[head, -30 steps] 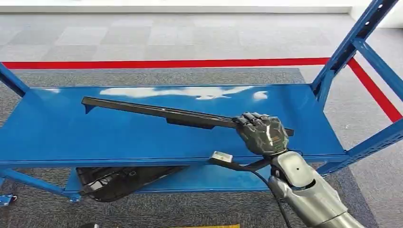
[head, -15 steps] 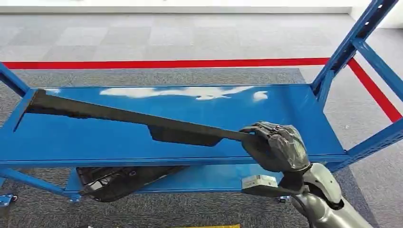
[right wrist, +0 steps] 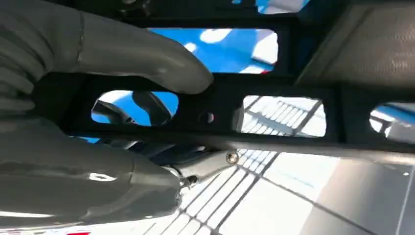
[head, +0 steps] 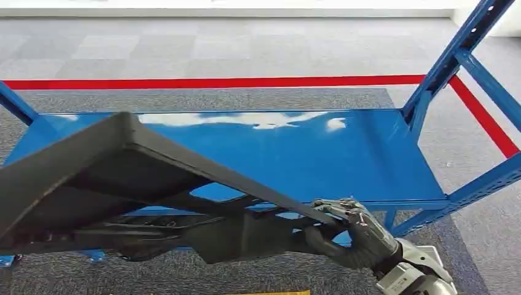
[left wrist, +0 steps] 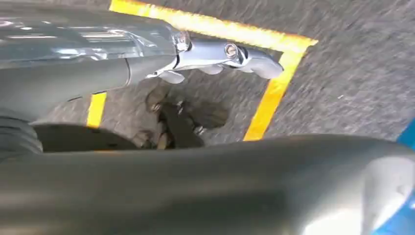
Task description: Take the parts from the cabinet and place them on the table.
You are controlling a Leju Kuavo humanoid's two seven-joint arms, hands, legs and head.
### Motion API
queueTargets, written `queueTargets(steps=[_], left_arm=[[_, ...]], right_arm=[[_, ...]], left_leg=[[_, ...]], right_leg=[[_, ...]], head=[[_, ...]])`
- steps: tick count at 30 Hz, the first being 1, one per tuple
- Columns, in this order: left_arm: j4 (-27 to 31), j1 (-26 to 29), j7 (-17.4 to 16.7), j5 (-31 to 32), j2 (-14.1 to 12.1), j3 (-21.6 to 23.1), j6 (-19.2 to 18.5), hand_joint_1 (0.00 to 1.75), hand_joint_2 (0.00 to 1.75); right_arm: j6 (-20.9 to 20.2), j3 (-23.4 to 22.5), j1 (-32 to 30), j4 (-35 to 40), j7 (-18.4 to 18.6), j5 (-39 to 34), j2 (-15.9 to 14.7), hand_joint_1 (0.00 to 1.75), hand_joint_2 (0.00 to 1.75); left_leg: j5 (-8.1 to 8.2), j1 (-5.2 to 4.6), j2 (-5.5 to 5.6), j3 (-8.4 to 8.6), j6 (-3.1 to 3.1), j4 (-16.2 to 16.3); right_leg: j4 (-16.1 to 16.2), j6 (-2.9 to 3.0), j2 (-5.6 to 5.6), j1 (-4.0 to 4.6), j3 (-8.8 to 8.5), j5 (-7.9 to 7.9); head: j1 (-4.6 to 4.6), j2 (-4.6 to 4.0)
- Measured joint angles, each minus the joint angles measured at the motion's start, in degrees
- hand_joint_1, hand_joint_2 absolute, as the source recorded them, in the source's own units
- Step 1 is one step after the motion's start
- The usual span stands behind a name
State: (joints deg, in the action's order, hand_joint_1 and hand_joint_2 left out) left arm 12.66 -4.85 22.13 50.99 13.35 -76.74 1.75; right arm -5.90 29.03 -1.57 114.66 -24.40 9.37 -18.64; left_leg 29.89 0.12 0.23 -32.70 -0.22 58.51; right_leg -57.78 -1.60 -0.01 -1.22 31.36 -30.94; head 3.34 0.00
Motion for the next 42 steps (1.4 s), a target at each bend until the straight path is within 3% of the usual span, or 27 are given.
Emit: queueTargets(steps=[3,6,11,16,19,20,21,22,24,25,26,27,29,30,31,34,35,37,39,40,41,42], left_arm=[[0.0,0.15,6.36,1.55,-0.02,0.83,3.27,0.0,1.75],[0.0,0.31,8.8,2.67,-0.2,1.99,1.79,0.0,1.75],[0.0,0.65,7.73,3.83,-0.39,3.17,0.72,0.0,1.75],[0.0,0.83,5.76,4.2,-0.81,3.8,1.28,0.0,1.75],[0.0,0.83,5.15,4.38,-0.98,3.94,1.28,0.0,1.75],[0.0,0.79,5.11,4.38,-0.98,4.0,1.28,0.0,1.75],[0.0,0.74,5.06,4.38,-0.98,4.11,1.22,0.0,1.75],[0.0,0.71,5.04,4.4,-1.0,4.18,1.09,0.0,1.75],[0.0,0.8,4.82,4.68,-1.01,4.26,0.93,0.0,1.75],[0.0,0.8,4.58,4.97,-1.01,4.31,0.98,0.0,1.75],[0.0,0.82,4.41,5.05,-1.03,4.4,1.09,0.0,1.75],[0.0,0.82,4.21,5.1,-1.03,4.48,1.2,0.0,1.75],[0.0,0.81,4.06,5.67,-1.03,4.72,1.17,0.0,1.75],[0.0,0.81,3.97,5.82,-1.03,4.86,1.17,0.0,1.75],[0.0,0.74,3.88,6.17,-1.03,5.01,1.17,0.0,1.75],[0.0,0.8,3.62,6.78,-1.03,5.4,1.17,0.0,1.75],[0.0,0.9,3.6,6.98,-1.05,5.6,1.17,0.0,1.75],[0.0,0.84,3.56,7.37,-1.05,6.04,1.17,0.0,1.75],[0.0,0.73,3.58,7.57,-1.05,6.23,1.17,0.0,1.75],[0.0,0.72,3.66,7.65,-1.05,6.28,1.24,0.0,1.75],[0.0,0.74,3.69,7.65,-1.05,6.36,1.24,0.0,1.75],[0.0,0.77,3.75,7.65,-1.09,6.47,1.24,0.0,1.75]], right_arm=[[-0.26,-0.13,-1.28,0.85,-1.05,-1.0,1.5,1.75,1.75],[-0.5,-0.26,-3.05,1.77,-0.65,-0.82,1.75,1.75,1.75],[-1.42,-1.25,-4.07,2.21,-0.39,-1.24,1.7,1.75,1.75],[-1.99,-1.64,-4.03,2.21,-0.06,0.32,1.64,1.75,1.75],[-2.01,-1.73,-3.92,2.19,1.38,1.82,1.42,1.75,1.75],[-2.01,-1.79,-3.87,2.19,2.02,2.5,1.2,1.75,1.75],[-2.05,-1.9,-3.82,1.95,2.45,2.91,0.85,1.75,1.75],[-2.09,-2.05,-3.71,1.71,2.73,3.11,0.57,1.75,1.75],[-2.14,-2.34,-3.54,0.81,3.52,3.59,0.24,1.75,1.75],[-2.14,-2.36,-3.54,0.37,3.92,3.9,0.11,1.75,1.75],[-2.14,-2.38,-3.52,-0.11,4.29,4.25,0.06,1.75,1.75],[-2.14,-2.43,-3.45,-0.65,4.53,4.51,0.0,1.75,1.75],[-2.14,-2.62,-3.12,-1.31,5.09,4.9,-0.04,1.75,1.75],[-2.14,-2.62,-2.7,-1.68,5.25,5.14,-0.04,1.75,1.75],[-2.14,-2.58,-2.32,-2.12,5.4,5.36,-0.04,1.75,1.75],[-2.14,-2.56,-2.17,-2.95,5.75,5.49,-0.02,1.75,1.75],[-2.14,-2.51,-2.02,-3.32,5.97,5.51,0.02,1.75,1.75],[-2.16,-2.45,-1.09,-4.05,6.28,5.65,0.15,1.75,1.75],[-2.16,-2.29,-0.34,-4.9,6.28,5.6,0.44,1.75,1.75],[-2.16,-2.19,-0.19,-5.35,6.28,5.54,0.57,1.75,1.75],[-2.16,-2.1,-0.15,-5.66,6.23,5.43,0.68,1.75,1.75],[-2.16,-2.03,-0.07,-5.9,6.21,5.38,0.74,1.75,1.75]], left_leg=[[0.0,0.0,0.0,0.01,0.0,0.0],[0.0,0.0,0.0,-0.01,0.0,-0.01],[0.03,-0.01,0.0,0.0,0.03,-0.01],[0.23,-0.4,0.01,-0.01,-0.33,0.21],[-0.13,-0.78,0.04,0.08,-1.13,0.2],[-0.75,-0.38,-0.09,0.34,-1.79,-0.72],[-1.02,-0.29,-0.32,0.5,-2.05,-1.1],[-1.09,-0.28,-0.33,0.44,-2.2,-1.15],[-1.15,-0.43,-0.44,0.28,-2.28,-1.09],[-1.17,-0.49,-0.48,0.11,-2.27,-0.99],[-1.23,-0.49,-0.48,-0.03,-2.2,-0.85],[-1.27,-0.42,-0.48,-0.16,-2.13,-0.7],[-1.29,-0.2,-0.45,-0.45,-1.92,-0.18],[-1.2,-0.25,-0.44,-0.73,-1.49,0.29],[-1.19,-0.57,-0.38,-1.24,-1.01,0.75],[-2.04,-0.46,-0.25,-1.52,-0.02,0.86],[-2.05,-0.45,-0.22,-1.77,0.17,0.89],[1.86,-0.16,-0.21,-2.54,1.01,3.49],[7.65,0.01,-0.21,-4.96,1.6,11.68],[9.41,0.04,-0.21,-5.84,1.7,15.53],[9.54,0.04,-0.21,-5.73,1.67,17.15],[8.49,0.03,-0.2,-4.46,1.52,16.24]], right_leg=[[0.0,0.0,0.01,0.0,0.01,0.0],[0.0,0.04,-0.02,0.0,-0.01,-0.04],[0.0,0.04,0.02,-0.01,0.0,-0.04],[0.15,-0.28,-0.02,-0.45,-0.06,0.06],[0.37,-1.09,-0.05,-0.8,-0.23,0.5],[0.19,-1.24,0.0,-0.75,-0.23,0.1],[-0.53,-1.05,-0.01,-0.75,-0.11,-1.13],[-2.93,-0.85,0.01,-0.62,0.71,-3.45],[-11.96,-0.8,0.03,-0.62,4.11,-8.51],[-15.55,-0.87,0.03,-0.62,5.38,-9.65],[-16.55,-0.98,0.01,-0.64,5.43,-9.24],[-14.98,-1.09,-0.01,-0.69,4.31,-7.72],[-5.91,-1.41,-0.05,-0.78,-0.76,-3.04],[-1.33,-1.51,-0.05,-0.9,-2.96,-2.25],[-0.7,-1.12,0.15,-0.46,-3.34,-2.61],[-1.11,-0.17,0.2,-0.3,-2.45,-2.29],[-1.0,0.46,0.03,-0.51,-2.22,-1.91],[-0.92,1.51,-0.29,-0.62,-1.32,-1.25],[-1.0,1.98,-0.51,-0.5,-0.15,-0.5],[-1.01,2.07,-0.73,-0.37,0.39,-0.11],[-1.03,2.14,-0.86,-0.26,0.89,0.24],[-1.04,2.14,-0.95,-0.12,1.32,0.56]], head=[[0.0,0.0],[0.0,0.0],[0.0,0.0],[0.0,0.0],[0.0,0.0],[0.0,0.0],[0.0,0.0],[-0.02,0.0],[0.0,0.0],[0.0,0.0],[0.0,0.0],[0.0,0.0],[0.0,0.0],[-0.02,0.0],[0.0,0.0],[0.0,0.0],[0.02,0.0],[0.04,0.0],[0.04,0.0],[0.04,0.0],[0.04,0.0],[0.04,0.0]])
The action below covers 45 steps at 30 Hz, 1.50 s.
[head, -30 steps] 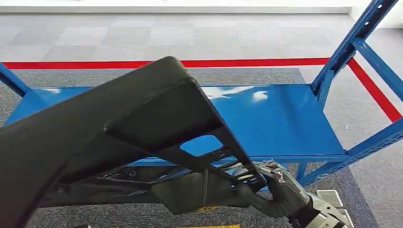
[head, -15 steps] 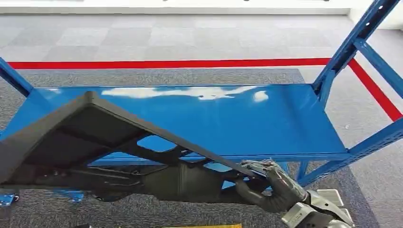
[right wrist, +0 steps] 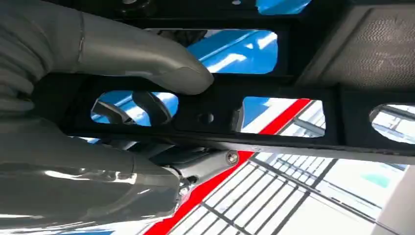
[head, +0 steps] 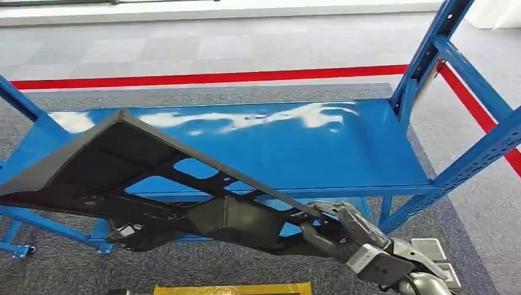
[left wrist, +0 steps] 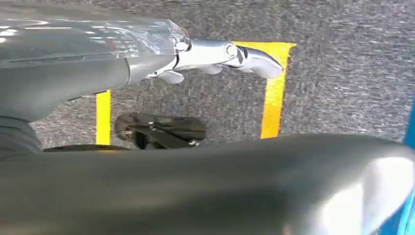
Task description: Take the parts from the cabinet and place them on the table.
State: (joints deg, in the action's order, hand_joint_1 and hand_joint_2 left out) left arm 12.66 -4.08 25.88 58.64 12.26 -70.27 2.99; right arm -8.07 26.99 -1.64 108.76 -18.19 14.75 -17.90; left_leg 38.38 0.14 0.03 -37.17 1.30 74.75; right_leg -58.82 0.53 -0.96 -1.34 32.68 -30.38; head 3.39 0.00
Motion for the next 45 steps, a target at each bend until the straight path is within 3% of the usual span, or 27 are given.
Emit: queueTargets(steps=[1,3,4,5,8,9,10,13,14,15,16,18,19,23,24,26,28,29,31,33,35,36,39,41,43,44,45], left_arm=[[0.0,0.0,0.11,0.0,-0.04,0.15,0.02,0.0,1.75],[0.0,-0.12,0.52,-0.02,-0.26,0.28,0.04,0.0,1.75],[0.0,-0.26,0.79,-0.13,-0.64,0.31,0.04,0.0,1.75],[0.0,-0.3,1.07,-0.42,-0.79,0.31,0.04,0.0,1.75],[0.0,-0.22,1.4,-1.07,-1.36,0.24,0.04,0.0,1.75],[0.0,-0.19,1.4,-1.05,-1.42,0.24,0.07,0.0,1.75],[0.0,-0.28,1.38,-1.07,-1.68,0.22,0.11,0.0,1.75],[0.0,-0.13,0.72,-0.85,-1.86,0.22,0.44,0.0,1.75],[0.0,-0.06,0.37,-0.63,-1.92,0.24,0.66,0.0,1.75],[0.0,-0.01,0.2,-0.35,-1.99,0.24,0.74,0.0,1.75],[0.0,0.03,0.02,-0.13,-2.1,0.24,0.76,0.0,1.75],[0.0,0.08,-0.35,0.44,-2.32,0.35,0.85,0.0,1.75],[0.0,0.08,-0.5,0.67,-2.58,0.41,0.85,0.0,1.75],[0.0,0.12,-0.9,2.23,-3.26,1.01,0.72,0.0,1.75],[0.0,0.16,-0.96,2.58,-3.76,1.2,0.7,0.0,1.75],[0.0,0.22,-1.07,2.82,-3.85,1.51,0.55,0.0,1.75],[0.0,0.05,-1.01,3.21,-4.11,1.84,0.11,0.0,1.75],[0.0,0.0,-0.88,3.25,-4.17,2.09,-0.02,0.0,1.75],[0.0,-0.06,-0.44,3.3,-4.17,2.27,-0.31,0.0,1.75],[0.0,-0.15,0.15,3.41,-4.2,2.58,-0.42,0.0,1.75],[0.0,-0.35,0.39,3.41,-4.48,2.8,-0.44,0.0,1.75],[0.0,-0.51,0.52,3.41,-4.5,2.88,-0.44,0.0,1.75],[0.0,-0.73,0.59,3.23,-4.57,2.88,-0.44,0.0,1.75],[0.0,-0.63,0.55,3.21,-4.59,2.88,-0.44,0.0,1.75],[0.0,-0.5,0.52,3.17,-4.59,2.88,-0.44,0.0,1.75],[0.0,-0.4,0.5,3.15,-4.59,2.88,-0.44,0.0,1.75],[0.0,-0.3,0.46,3.08,-4.59,2.86,-0.44,0.0,1.75]], right_arm=[[0.0,0.07,0.14,-0.22,-0.09,-0.04,0.09,1.75,1.75],[0.0,0.24,0.75,-0.46,-0.33,-0.17,0.2,1.75,1.75],[0.0,0.33,0.95,-0.55,-0.63,-0.42,0.26,1.75,1.75],[-0.31,0.37,1.26,-0.72,-1.14,-1.07,0.26,1.75,1.75],[-0.94,0.63,1.67,-1.35,-2.93,-2.9,0.24,1.75,1.75],[-1.14,0.61,1.66,-1.51,-3.35,-3.21,0.02,1.75,1.75],[-1.2,0.7,1.7,-1.7,-3.72,-3.5,0.0,1.75,1.75],[-1.22,0.66,1.15,-2.12,-4.55,-4.15,-0.44,1.75,1.75],[-1.2,0.52,0.6,-2.21,-4.92,-4.24,-0.59,1.75,1.75],[-1.14,0.31,-0.13,-2.21,-5.33,-4.26,-0.72,1.75,1.75],[-0.94,0.15,-0.96,-2.18,-5.66,-4.24,-0.83,1.75,1.75],[-0.2,-0.67,-2.95,-1.58,-6.29,-4.11,-0.92,1.75,1.75],[0.26,-1.03,-3.72,-1.16,-6.49,-3.95,-0.92,1.75,1.75],[2.87,-2.25,-7.67,1.03,-6.73,-2.8,-0.92,1.75,1.75],[3.58,-2.51,-8.85,1.7,-6.82,-2.73,-0.92,1.75,1.75],[4.0,-2.86,-10.64,2.85,-6.86,-2.64,-0.94,1.75,1.75],[4.33,-3.15,-11.85,3.76,-6.88,-2.62,-0.94,1.75,1.75],[4.39,-3.3,-12.28,4.0,-6.95,-2.6,-0.94,1.75,1.75],[4.35,-3.52,-12.74,4.28,-7.3,-2.6,-0.96,1.75,1.75],[4.24,-3.56,-12.83,4.76,-7.76,-2.67,-1.05,1.75,1.75],[3.47,-3.61,-12.67,5.16,-8.37,-2.64,-1.07,1.75,1.75],[3.06,-3.61,-12.58,5.25,-8.59,-2.53,-1.09,1.75,1.75],[1.7,-3.58,-11.98,5.31,-9.09,-1.68,-1.22,1.75,1.75],[1.2,-3.56,-11.74,5.27,-9.22,-1.07,-1.62,1.75,1.75],[0.57,-3.56,-11.31,5.09,-9.31,-0.74,-1.84,1.75,1.75],[0.22,-3.56,-11.05,4.9,-9.33,-0.68,-1.86,1.75,1.75],[0.02,-3.56,-10.94,4.7,-9.33,-0.61,-1.88,1.75,1.75]], left_leg=[[-1.78,-0.03,0.0,2.2,-0.32,-2.98],[-5.35,-0.46,0.07,8.83,-1.59,-13.21],[-5.11,-0.95,0.17,11.06,-2.53,-17.06],[-5.17,-1.02,0.18,11.3,-2.56,-18.13],[-6.13,-1.5,0.17,10.67,-3.03,-18.45],[-6.69,-0.63,-0.18,10.73,-3.17,-20.1],[-7.42,-0.75,-0.24,10.13,-3.71,-19.97],[-8.46,-0.83,-0.38,8.08,-3.8,-19.46],[-8.83,-0.83,-0.43,7.31,-3.78,-19.11],[-9.11,-0.78,-0.47,6.5,-3.71,-18.7],[-9.31,-0.69,-0.49,5.76,-3.55,-18.2],[-9.5,-0.52,-0.47,4.36,-3.3,-16.91],[-9.47,-0.64,-0.47,3.71,-3.18,-16.14],[-10.55,-0.97,-0.38,2.61,-1.86,-15.19],[-10.06,-0.88,-0.25,2.2,-1.49,-14.97],[-4.45,-0.58,-0.25,1.24,-0.49,-11.71],[1.38,-0.24,-0.25,-0.2,-0.02,-3.87],[2.43,-0.17,-0.25,-0.5,0.02,-0.59],[-0.31,-0.21,-0.25,1.43,-0.33,-0.03],[-5.08,-0.56,-0.23,7.01,-1.54,-7.34],[-4.12,-1.67,-0.25,14.3,-3.08,-17.65],[-3.17,-1.5,-0.24,15.44,-3.21,-20.16],[-3.77,-1.64,-0.25,14.93,-3.49,-21.12],[-4.83,-1.29,-0.61,13.93,-4.2,-21.23],[-5.5,-1.37,-0.59,12.63,-4.24,-20.79],[-5.78,-1.38,-0.5,11.91,-4.14,-20.42],[-5.93,-1.36,-0.44,11.29,-4.03,-20.03]], right_leg=[[-0.01,-0.01,-0.03,0.18,0.34,0.3],[-0.01,-0.1,0.0,0.46,0.78,0.87],[-0.03,-0.35,-0.05,0.51,1.0,1.14],[-0.04,-0.73,-0.02,0.47,1.22,1.68],[0.28,-1.93,-0.02,0.09,1.79,2.96],[-0.4,-2.05,0.41,0.07,2.31,1.88],[-1.9,-2.07,0.71,0.36,3.11,-0.57],[-13.45,-2.16,0.76,0.37,6.28,-8.45],[-16.35,-2.31,0.76,0.37,6.57,-8.93],[-16.77,-2.46,0.76,0.36,5.82,-7.85],[-14.81,-2.6,0.74,0.33,3.91,-5.84],[-5.86,-2.84,0.68,0.26,-2.3,-2.65],[-1.69,-2.81,0.65,0.15,-5.04,-3.37],[0.05,-1.82,0.93,0.46,-5.04,-3.85],[0.24,-0.97,0.62,0.04,-4.36,-3.29],[0.19,0.24,0.51,0.06,-3.03,-2.33],[0.12,0.43,0.37,0.22,-1.48,-1.12],[0.07,0.45,0.27,0.31,-0.7,-0.53],[0.01,0.37,0.23,0.53,0.94,0.5],[0.01,0.32,0.23,0.92,2.23,1.59],[-0.08,0.03,0.21,1.16,2.67,2.42],[-0.08,-0.28,0.08,1.13,2.8,2.92],[0.05,-1.34,-0.03,1.04,3.56,4.28],[-2.74,-1.64,0.47,0.87,4.69,0.61],[-11.42,-1.9,0.6,0.84,7.73,-4.56],[-15.59,-2.11,0.6,0.84,8.94,-6.3],[-17.21,-2.27,0.6,0.84,8.87,-6.63]], head=[[0.0,0.0],[0.0,0.0],[-0.02,0.0],[-0.02,0.0],[-0.02,0.0],[0.06,0.0],[-0.04,0.0],[-0.18,0.0],[-0.13,0.0],[-0.15,0.0],[-0.15,0.0],[-0.18,0.0],[-0.17,0.0],[-0.09,0.0],[-0.09,0.0],[0.04,0.0],[0.04,0.0],[0.04,0.0],[0.04,0.0],[0.04,0.0],[0.04,0.0],[0.02,0.0],[0.0,0.0],[-0.06,0.0],[-0.05,0.0],[-0.07,0.0],[-0.04,0.0]])
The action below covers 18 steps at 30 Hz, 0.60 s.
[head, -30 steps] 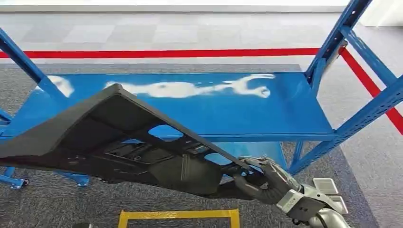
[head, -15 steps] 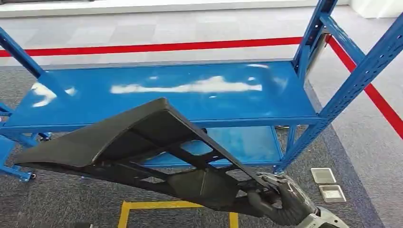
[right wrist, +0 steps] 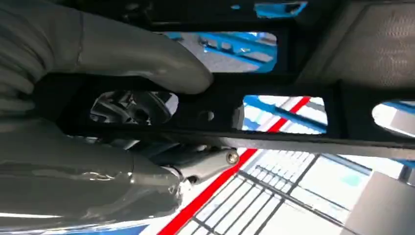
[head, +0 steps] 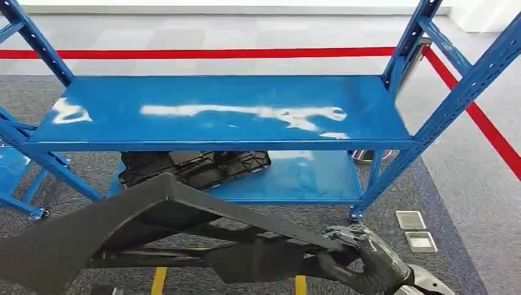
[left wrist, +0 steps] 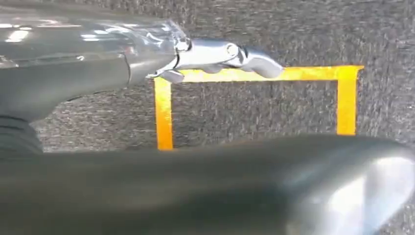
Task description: Take the parts from the cabinet and place them on the table.
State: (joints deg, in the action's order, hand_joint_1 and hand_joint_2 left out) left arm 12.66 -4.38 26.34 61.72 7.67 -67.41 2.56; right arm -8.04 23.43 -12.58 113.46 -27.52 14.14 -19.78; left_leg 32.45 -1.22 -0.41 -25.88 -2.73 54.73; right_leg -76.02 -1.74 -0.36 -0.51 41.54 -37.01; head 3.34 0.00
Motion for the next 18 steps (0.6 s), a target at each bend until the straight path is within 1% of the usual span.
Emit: queueTargets(steps=[1,2,3,4,5,6,8,9,10,11,12,13,14,15,16,17,18], left_arm=[[0.0,0.09,-0.04,-0.02,0.0,0.0,0.0,0.0,1.75],[0.0,0.1,-0.04,-0.02,0.0,0.0,0.0,0.0,1.75],[0.0,0.03,-0.04,-0.02,0.0,0.0,0.0,0.0,1.75],[0.0,-0.09,-0.04,-0.02,0.0,0.0,-0.02,0.0,1.75],[0.0,-0.34,-0.04,-0.02,0.0,0.0,-0.04,0.0,1.75],[0.0,-0.55,0.0,-0.07,0.0,0.0,-0.07,0.0,1.75],[0.0,-0.47,0.0,-0.2,0.0,0.0,-0.11,0.0,1.75],[0.0,-0.37,-0.11,-0.22,-0.07,-0.02,-0.09,0.0,1.75],[0.0,-0.3,-0.15,-0.22,-0.2,-0.02,-0.09,0.0,1.75],[0.0,-0.44,-0.15,-0.22,-0.17,-0.02,-0.11,0.0,1.75],[0.0,-0.61,-0.37,-0.2,-0.18,-0.02,-0.09,0.0,1.75],[0.0,-0.63,-0.68,-0.17,-0.2,-0.02,-0.09,0.0,1.75],[0.0,-0.62,-0.83,-0.11,-0.2,-0.02,-0.09,0.0,1.75],[0.0,-0.43,-1.05,0.04,-0.2,-0.02,-0.09,0.0,1.75],[0.0,-0.2,-1.25,0.09,-0.2,-0.02,-0.09,0.0,1.75],[0.0,-0.11,-1.31,0.13,-0.2,-0.02,-0.11,0.0,1.75],[0.0,-0.11,-1.38,0.13,-0.2,-0.02,-0.11,0.0,1.75]], right_arm=[[-0.41,0.0,0.15,-0.2,0.0,0.09,0.0,1.75,1.75],[-0.66,0.0,0.35,-0.33,0.0,0.18,-0.02,1.75,1.75],[-0.85,0.0,0.58,-0.41,0.0,0.3,-0.02,1.75,1.75],[-1.02,0.0,0.81,-0.44,0.0,0.37,-0.04,1.75,1.75],[-1.22,0.02,1.05,-0.57,-0.04,0.46,-0.07,1.75,1.75],[-1.42,0.02,1.12,-0.59,-0.13,0.48,-0.09,1.75,1.75],[-1.9,0.07,1.4,-0.85,-0.15,0.61,-0.11,1.75,1.75],[-1.95,0.11,1.79,-0.92,-0.17,0.61,-0.11,1.75,1.75],[-2.25,0.11,2.32,-0.94,-0.2,0.61,-0.04,1.75,1.75],[-2.38,0.11,2.65,-0.94,-0.17,0.61,-0.04,1.75,1.75],[-2.62,0.13,2.73,-0.94,-0.2,0.61,0.02,1.75,1.75],[-2.8,0.15,2.78,-1.03,-0.2,0.61,0.04,1.75,1.75],[-2.89,0.17,2.86,-1.22,-0.2,0.63,0.07,1.75,1.75],[-2.91,0.22,2.93,-1.42,-0.2,0.63,0.09,1.75,1.75],[-2.93,0.24,3.01,-1.6,-0.2,0.63,0.15,1.75,1.75],[-2.93,0.24,3.08,-1.7,-0.2,0.63,0.24,1.75,1.75],[-2.93,0.28,3.2,-1.7,-0.2,0.63,0.31,1.75,1.75]], left_leg=[[-0.1,0.07,0.14,-0.48,0.1,0.42],[-0.11,0.15,0.4,-0.88,0.14,0.9],[-0.04,0.21,0.74,-1.26,0.24,1.46],[0.14,0.28,1.07,-1.68,0.52,2.21],[0.36,-0.09,1.41,-2.57,0.84,3.01],[0.32,0.02,2.01,-3.3,1.02,3.59],[-0.08,0.25,2.84,-3.75,1.66,3.58],[-0.16,0.14,3.3,-3.89,1.85,3.68],[0.55,0.13,2.7,-4.09,2.25,4.16],[2.18,0.3,1.9,-5.12,2.84,6.11],[4.44,0.66,1.56,-6.96,3.39,9.97],[6.5,0.93,1.43,-9.12,3.73,14.56],[7.83,1.19,1.37,-10.99,4.05,18.6],[8.06,1.41,1.3,-11.98,4.21,20.79],[6.91,1.6,1.17,-11.66,4.33,20.15],[4.65,1.72,0.93,-10.21,4.35,16.92],[1.77,1.75,0.34,-7.88,4.27,11.88]], right_leg=[[1.33,-0.16,0.0,-0.02,-1.6,0.88],[4.93,-0.29,0.08,-0.08,-4.25,2.5],[10.0,-0.4,0.39,-0.16,-7.49,4.47],[15.06,-0.4,2.09,-0.38,-10.56,5.88],[16.49,-0.05,3.94,-0.39,-11.2,4.65],[16.77,0.42,3.5,-0.47,-11.03,4.46],[16.68,0.87,2.67,-0.21,-10.7,4.59],[16.85,1.2,2.21,-0.5,-10.64,4.79],[16.96,1.5,1.5,-0.74,-10.56,4.97],[16.96,1.77,0.94,-0.85,-10.43,4.96],[16.96,1.83,0.18,-0.85,-10.31,4.99],[16.95,1.84,-0.51,-0.85,-10.19,4.99],[16.95,1.84,-1.15,-0.86,-10.12,4.99],[16.94,1.83,-1.81,-0.88,-10.11,4.99],[16.94,1.82,-2.46,-0.9,-10.16,4.98],[16.94,1.79,-3.06,-0.91,-10.22,4.96],[16.94,1.71,-3.65,-0.95,-10.34,4.92]], head=[[-0.02,0.0],[0.0,0.0],[-0.02,0.0],[-0.02,0.0],[-0.02,0.0],[0.05,0.0],[0.04,0.0],[0.02,0.0],[0.04,0.0],[0.11,0.0],[0.09,0.0],[0.09,0.0],[0.09,0.0],[0.09,0.0],[0.09,0.0],[0.09,0.0],[0.09,0.0]])
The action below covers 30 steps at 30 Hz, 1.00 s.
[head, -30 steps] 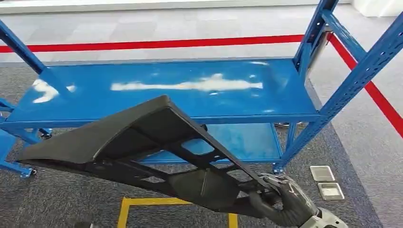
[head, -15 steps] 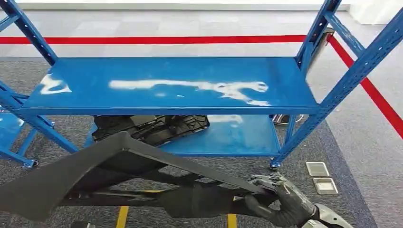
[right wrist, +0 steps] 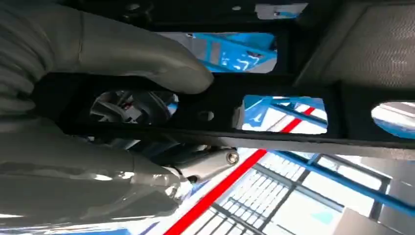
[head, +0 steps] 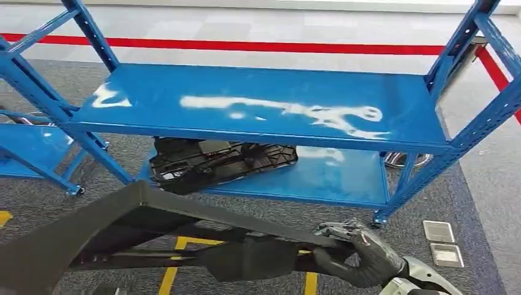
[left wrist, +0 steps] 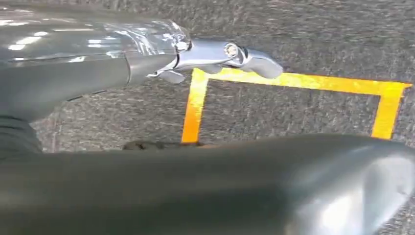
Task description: Take the parts from the cabinet and place them on the table.
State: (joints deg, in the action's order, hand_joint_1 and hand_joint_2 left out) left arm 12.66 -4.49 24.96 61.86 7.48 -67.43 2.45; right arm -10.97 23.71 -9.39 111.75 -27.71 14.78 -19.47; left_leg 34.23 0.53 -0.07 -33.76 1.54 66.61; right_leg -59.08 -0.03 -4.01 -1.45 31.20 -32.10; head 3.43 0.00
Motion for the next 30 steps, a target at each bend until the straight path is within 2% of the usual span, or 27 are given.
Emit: queueTargets(steps=[1,2,3,4,6,7,8,9,10,11,12,13,14,15,16,17,18,21,22,23,24,26,27,28,29,30], left_arm=[[0.0,-0.06,-0.11,0.0,0.0,0.0,0.0,0.0,1.75],[0.0,-0.14,-0.17,0.02,0.0,0.0,-0.09,0.0,1.75],[0.0,-0.25,-0.28,0.04,0.0,0.0,-0.22,0.0,1.75],[0.0,-0.24,-0.42,0.15,-0.02,0.0,-0.35,0.0,1.75],[0.0,0.15,-0.44,0.17,-0.02,0.0,-0.42,0.0,1.75],[0.0,0.25,-0.46,0.17,-0.02,0.0,-0.42,0.0,1.75],[0.0,0.21,-0.48,0.17,0.0,0.0,-0.44,0.0,1.75],[0.0,0.01,-0.48,0.17,-0.02,0.02,-0.52,0.0,1.75],[0.0,-0.17,-0.48,0.17,-0.04,0.0,-0.52,0.0,1.75],[0.0,-0.21,-0.5,0.17,-0.02,0.0,-0.57,0.0,1.75],[0.0,-0.15,-0.59,0.17,-0.02,0.0,-0.61,0.0,1.75],[0.0,-0.06,-0.59,0.17,-0.02,0.0,-0.65,0.0,1.75],[0.0,-0.04,-0.63,0.17,-0.02,0.0,-0.68,0.0,1.75],[0.0,-0.09,-0.68,0.2,0.02,0.0,-0.7,0.0,1.75],[0.0,-0.2,-0.7,0.33,0.06,0.04,-0.83,0.0,1.75],[0.0,-0.25,-0.76,0.5,0.13,0.09,-0.9,0.0,1.75],[0.0,-0.48,-0.85,0.83,0.17,0.11,-1.07,0.0,1.75],[0.0,-0.12,-1.53,2.32,0.26,0.66,-1.29,0.0,1.75],[0.0,-0.04,-1.66,2.6,0.2,1.0,-1.29,0.0,1.75],[-0.02,-0.09,-1.66,2.75,0.46,1.18,-1.33,0.0,1.75],[-0.02,-0.39,-1.68,3.1,0.52,1.4,-1.47,0.0,1.75],[-0.02,-0.74,-1.77,3.3,0.63,1.88,-1.51,0.0,1.75],[-0.02,-0.75,-1.79,3.41,0.68,2.1,-1.55,0.0,1.75],[-0.02,-0.59,-1.97,3.69,0.72,2.34,-1.62,0.0,1.75],[-0.02,-0.45,-2.4,4.02,0.74,2.53,-1.62,0.0,1.75],[-0.02,-0.38,-2.87,4.37,0.79,2.71,-1.62,0.0,1.75]], right_arm=[[0.0,0.02,0.14,0.0,0.0,0.0,0.07,1.75,1.75],[0.0,0.04,0.28,0.0,0.0,0.0,0.09,1.75,1.75],[0.0,0.13,0.28,0.0,-0.02,0.0,0.09,1.75,1.75],[-0.02,0.24,0.32,-0.02,-0.02,0.04,0.09,1.75,1.75],[-0.42,0.61,0.52,-0.04,-0.02,0.09,0.11,1.75,1.75],[-0.52,0.7,0.54,-0.04,-0.02,0.11,0.11,1.75,1.75],[-0.63,0.85,0.59,-0.11,-0.02,0.22,0.11,1.75,1.75],[-0.7,0.96,0.54,-0.13,-0.07,0.31,0.09,1.75,1.75],[-0.7,1.01,0.41,-0.24,-0.04,0.48,0.07,1.75,1.75],[-0.9,1.14,0.33,-0.42,-0.04,0.74,0.04,1.75,1.75],[-0.9,1.29,0.28,-0.52,-0.04,0.9,0.04,1.75,1.75],[-0.92,1.33,0.25,-0.59,-0.04,0.94,0.04,1.75,1.75],[-0.92,1.38,0.25,-0.61,-0.04,0.98,0.04,1.75,1.75],[-0.92,1.42,0.27,-0.59,-0.04,0.98,0.04,1.75,1.75],[-0.92,1.42,0.26,-0.57,-0.04,1.03,0.02,1.75,1.75],[-0.92,1.44,0.3,-0.57,-0.04,1.05,-0.02,1.75,1.75],[-0.92,1.49,0.1,-0.5,-0.02,1.05,-0.04,1.75,1.75],[-0.94,1.62,-0.17,-0.17,0.02,1.18,-0.28,1.75,1.75],[-0.94,1.62,-0.16,0.0,0.02,1.16,-0.31,1.75,1.75],[-0.96,1.62,-0.19,0.11,0.02,1.18,-0.35,1.75,1.75],[-0.96,1.62,-0.4,0.22,0.02,1.16,-0.35,1.75,1.75],[-1.03,1.68,-0.66,0.35,0.04,1.16,-0.44,1.75,1.75],[-1.12,1.7,-0.64,0.37,0.07,1.16,-0.48,1.75,1.75],[-1.16,1.79,-0.63,0.37,0.15,1.14,-0.48,1.75,1.75],[-1.27,1.92,-0.63,0.37,0.37,1.11,-0.48,1.75,1.75],[-1.44,2.08,-0.62,0.37,0.57,1.09,-0.48,1.75,1.75]], left_leg=[[-2.5,-0.04,-1.29,2.33,-0.19,-5.02],[-2.49,-0.43,-3.96,3.51,-0.39,-7.47],[-2.47,-0.86,-4.03,3.38,-0.94,-8.08],[-2.44,-0.94,-3.77,2.92,-1.22,-7.91],[-2.7,-1.22,-2.68,2.61,-1.91,-8.05],[-3.29,-0.62,-2.28,2.96,-2.6,-8.8],[-3.52,-0.67,-1.91,2.9,-2.95,-8.92],[-3.69,-0.66,-1.4,2.75,-3.23,-8.92],[-3.77,-0.71,-0.8,2.68,-3.47,-8.92],[-3.82,-0.84,-0.18,2.6,-3.55,-8.91],[-3.85,-0.98,0.48,2.58,-3.6,-8.89],[-3.86,-1.02,1.08,2.63,-3.61,-8.88],[-3.86,-1.03,1.78,2.67,-3.6,-8.81],[-3.85,-1.02,2.58,2.74,-3.58,-8.66],[-3.77,-0.99,3.39,2.77,-3.47,-8.44],[-3.62,-0.88,4.02,2.45,-3.22,-8.18],[-3.43,-1.27,4.75,1.95,-2.91,-7.41],[-3.87,-0.64,6.33,1.25,-2.02,-7.69],[-3.55,-0.71,6.27,1.1,-1.74,-7.39],[-2.76,-1.02,3.47,0.74,-1.32,-6.55],[-1.01,-0.79,1.77,-0.56,-0.84,-3.9],[2.84,-0.29,0.98,-4.66,-0.15,4.42],[3.87,-0.05,0.89,-6.51,0.1,8.18],[3.48,0.18,0.78,-7.14,0.26,9.3],[1.96,0.33,0.62,-6.39,0.33,7.64],[-0.53,0.39,0.29,-4.5,0.29,3.63]], right_leg=[[0.0,-0.13,-0.44,0.0,-0.14,-0.07],[0.01,-0.28,-0.86,0.17,-0.11,-0.14],[-0.11,-0.71,-1.18,0.36,0.11,-0.07],[-0.1,-1.09,-1.68,0.33,0.19,0.05],[0.24,-1.71,-2.88,0.24,-0.13,0.27],[0.02,-2.09,-2.36,0.03,-0.11,-0.36],[-0.91,-2.14,0.43,0.02,0.14,-1.35],[-3.97,-1.98,2.36,0.0,1.52,-3.58],[-8.56,-1.92,3.23,0.02,3.56,-5.97],[-13.34,-1.91,3.55,0.11,5.74,-7.88],[-16.55,-1.94,3.67,0.15,7.23,-8.46],[-16.76,-1.97,3.68,0.16,7.36,-7.69],[-14.64,-1.95,3.76,0.16,6.33,-5.81],[-10.21,-1.93,4.03,0.15,4.25,-3.06],[-4.67,-1.89,4.95,0.1,1.71,-0.24],[-1.34,-1.66,7.34,0.0,0.42,0.54],[-0.15,-1.62,8.33,-0.28,-0.04,0.06],[-0.31,-0.94,6.93,0.28,0.14,-0.17],[0.03,-0.51,6.02,-0.25,0.06,0.08],[0.04,-0.39,5.48,-0.3,0.0,0.07],[0.04,-0.04,4.62,-0.29,-0.04,-0.07],[0.03,0.11,2.95,-0.26,-0.05,-0.19],[0.02,0.12,2.18,-0.28,-0.05,-0.27],[0.02,0.03,1.47,-0.29,-0.12,-0.34],[0.02,-0.03,0.83,-0.31,-0.24,-0.47],[0.02,-0.14,0.19,-0.32,-0.45,-0.62]], head=[[0.0,0.0],[0.0,0.0],[-0.02,0.0],[-0.02,0.0],[0.0,0.0],[-0.02,0.0],[-0.07,0.0],[-0.13,0.0],[-0.11,0.0],[-0.11,0.0],[-0.11,0.0],[-0.11,0.0],[-0.11,0.0],[-0.11,0.0],[-0.11,0.0],[-0.13,0.0],[-0.11,0.0],[-0.11,0.0],[-0.11,0.0],[-0.02,0.0],[0.02,0.0],[0.02,0.0],[0.02,0.0],[0.02,0.0],[0.02,0.0],[0.02,0.0]])
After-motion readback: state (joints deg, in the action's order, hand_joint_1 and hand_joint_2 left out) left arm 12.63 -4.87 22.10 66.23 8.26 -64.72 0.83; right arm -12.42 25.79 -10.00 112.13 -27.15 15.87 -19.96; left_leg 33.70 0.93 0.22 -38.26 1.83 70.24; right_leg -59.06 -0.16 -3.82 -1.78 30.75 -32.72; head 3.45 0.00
